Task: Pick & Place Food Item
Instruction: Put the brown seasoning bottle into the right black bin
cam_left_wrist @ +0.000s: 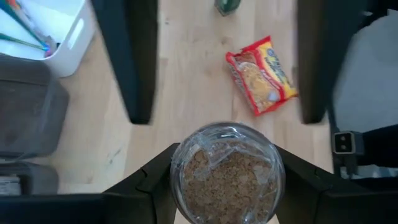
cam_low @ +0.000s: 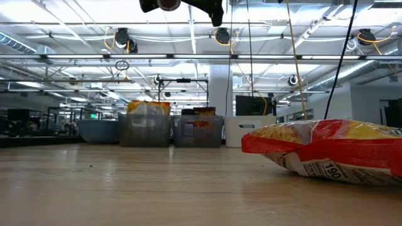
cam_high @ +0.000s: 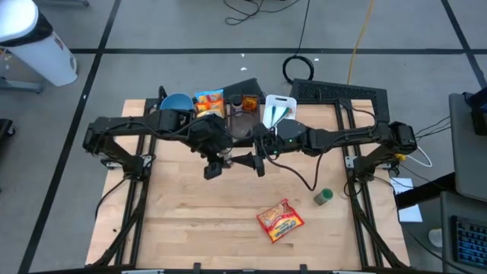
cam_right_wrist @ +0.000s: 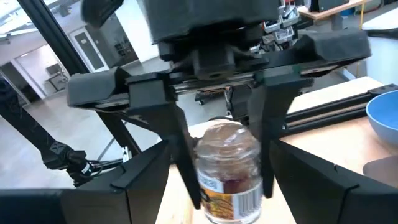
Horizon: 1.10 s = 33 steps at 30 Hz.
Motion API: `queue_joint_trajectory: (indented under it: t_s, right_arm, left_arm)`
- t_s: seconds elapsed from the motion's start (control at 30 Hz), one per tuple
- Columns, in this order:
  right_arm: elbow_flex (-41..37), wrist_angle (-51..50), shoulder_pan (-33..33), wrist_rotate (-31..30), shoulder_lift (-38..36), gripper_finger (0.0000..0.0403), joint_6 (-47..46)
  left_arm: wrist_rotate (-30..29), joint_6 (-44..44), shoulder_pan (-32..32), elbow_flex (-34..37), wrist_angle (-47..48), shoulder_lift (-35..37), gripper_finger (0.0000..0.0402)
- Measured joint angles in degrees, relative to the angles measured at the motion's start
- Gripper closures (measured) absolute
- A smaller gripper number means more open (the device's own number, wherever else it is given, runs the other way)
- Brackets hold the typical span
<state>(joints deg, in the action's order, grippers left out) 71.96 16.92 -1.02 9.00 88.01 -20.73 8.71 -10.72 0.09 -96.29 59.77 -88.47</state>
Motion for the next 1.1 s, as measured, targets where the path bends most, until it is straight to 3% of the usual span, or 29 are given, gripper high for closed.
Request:
queue_joint_trajectory:
  t_s: [1.1]
  right_arm:
    - [0.0,3.7,-0.7,2.0,3.4,0.0140,-1.1]
  left_arm:
    - [-0.2,0.9,-1.2,0.1,-1.6,-0.5,0.0202]
